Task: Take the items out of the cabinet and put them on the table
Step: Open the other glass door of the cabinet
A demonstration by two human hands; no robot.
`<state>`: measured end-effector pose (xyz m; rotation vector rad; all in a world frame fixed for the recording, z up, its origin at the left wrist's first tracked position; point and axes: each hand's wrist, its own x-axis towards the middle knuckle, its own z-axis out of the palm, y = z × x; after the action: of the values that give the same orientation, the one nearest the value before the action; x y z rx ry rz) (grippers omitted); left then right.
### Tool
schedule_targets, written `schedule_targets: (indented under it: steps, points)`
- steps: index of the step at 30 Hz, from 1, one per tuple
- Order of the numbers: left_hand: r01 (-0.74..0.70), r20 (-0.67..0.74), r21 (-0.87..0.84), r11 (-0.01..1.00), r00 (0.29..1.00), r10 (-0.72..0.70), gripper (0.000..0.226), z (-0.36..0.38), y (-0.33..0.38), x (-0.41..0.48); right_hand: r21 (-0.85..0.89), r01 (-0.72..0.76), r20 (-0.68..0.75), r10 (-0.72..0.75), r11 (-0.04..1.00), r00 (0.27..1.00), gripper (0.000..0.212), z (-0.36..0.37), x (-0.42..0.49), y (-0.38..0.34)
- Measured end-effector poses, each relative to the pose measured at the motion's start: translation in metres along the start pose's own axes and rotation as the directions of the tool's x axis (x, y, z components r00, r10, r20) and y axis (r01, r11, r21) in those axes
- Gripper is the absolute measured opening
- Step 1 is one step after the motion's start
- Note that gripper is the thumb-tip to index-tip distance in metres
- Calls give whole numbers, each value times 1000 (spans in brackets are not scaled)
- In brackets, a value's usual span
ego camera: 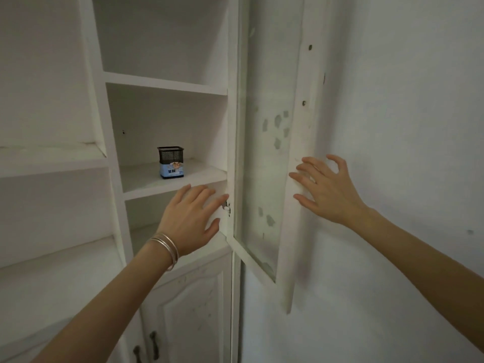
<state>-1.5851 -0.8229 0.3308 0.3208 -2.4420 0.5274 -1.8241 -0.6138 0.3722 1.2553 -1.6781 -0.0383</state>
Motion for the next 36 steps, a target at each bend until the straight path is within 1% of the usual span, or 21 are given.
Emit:
schedule_targets:
  steps: [2,5,8,11,17,19,22,25,29,36]
  points:
    - [29,19,5,1000,999,-29,53,4,7,1,0,-44,99,44,999,994,51,3,-8,11]
    - [42,59,20,999,997,-43,54,10,10,1,-15,-113,235,113,994,965,57,7,-14,26]
    - [43,68,24,999,997,-45,53,15,4,-1,-39,-139,298,144,990,944,60,11,-12,36]
    - [72,69,15,997,995,-72,52,22,-10,-6,-38,-132,280,137,991,950,58,15,-9,33]
    - [75,63,15,997,995,-76,52,29,-47,-14,-6,-205,192,203,979,960,57,19,12,-13]
    - [72,61,23,997,995,-74,53,29,-65,-14,26,-177,143,172,984,975,54,19,31,-35]
    - [71,34,29,997,997,-72,53,26,-94,-13,105,-84,42,80,991,996,44,18,63,-71]
    - [73,10,32,997,997,-74,54,24,-124,-15,198,1,-57,11,980,998,38,16,95,-106]
    - [72,-3,75,995,997,-72,52,25,-164,-24,299,1,-40,12,954,999,43,22,129,-143]
    - [60,9,71,996,998,-61,51,40,-203,-29,385,-19,37,5,923,999,46,48,152,-178]
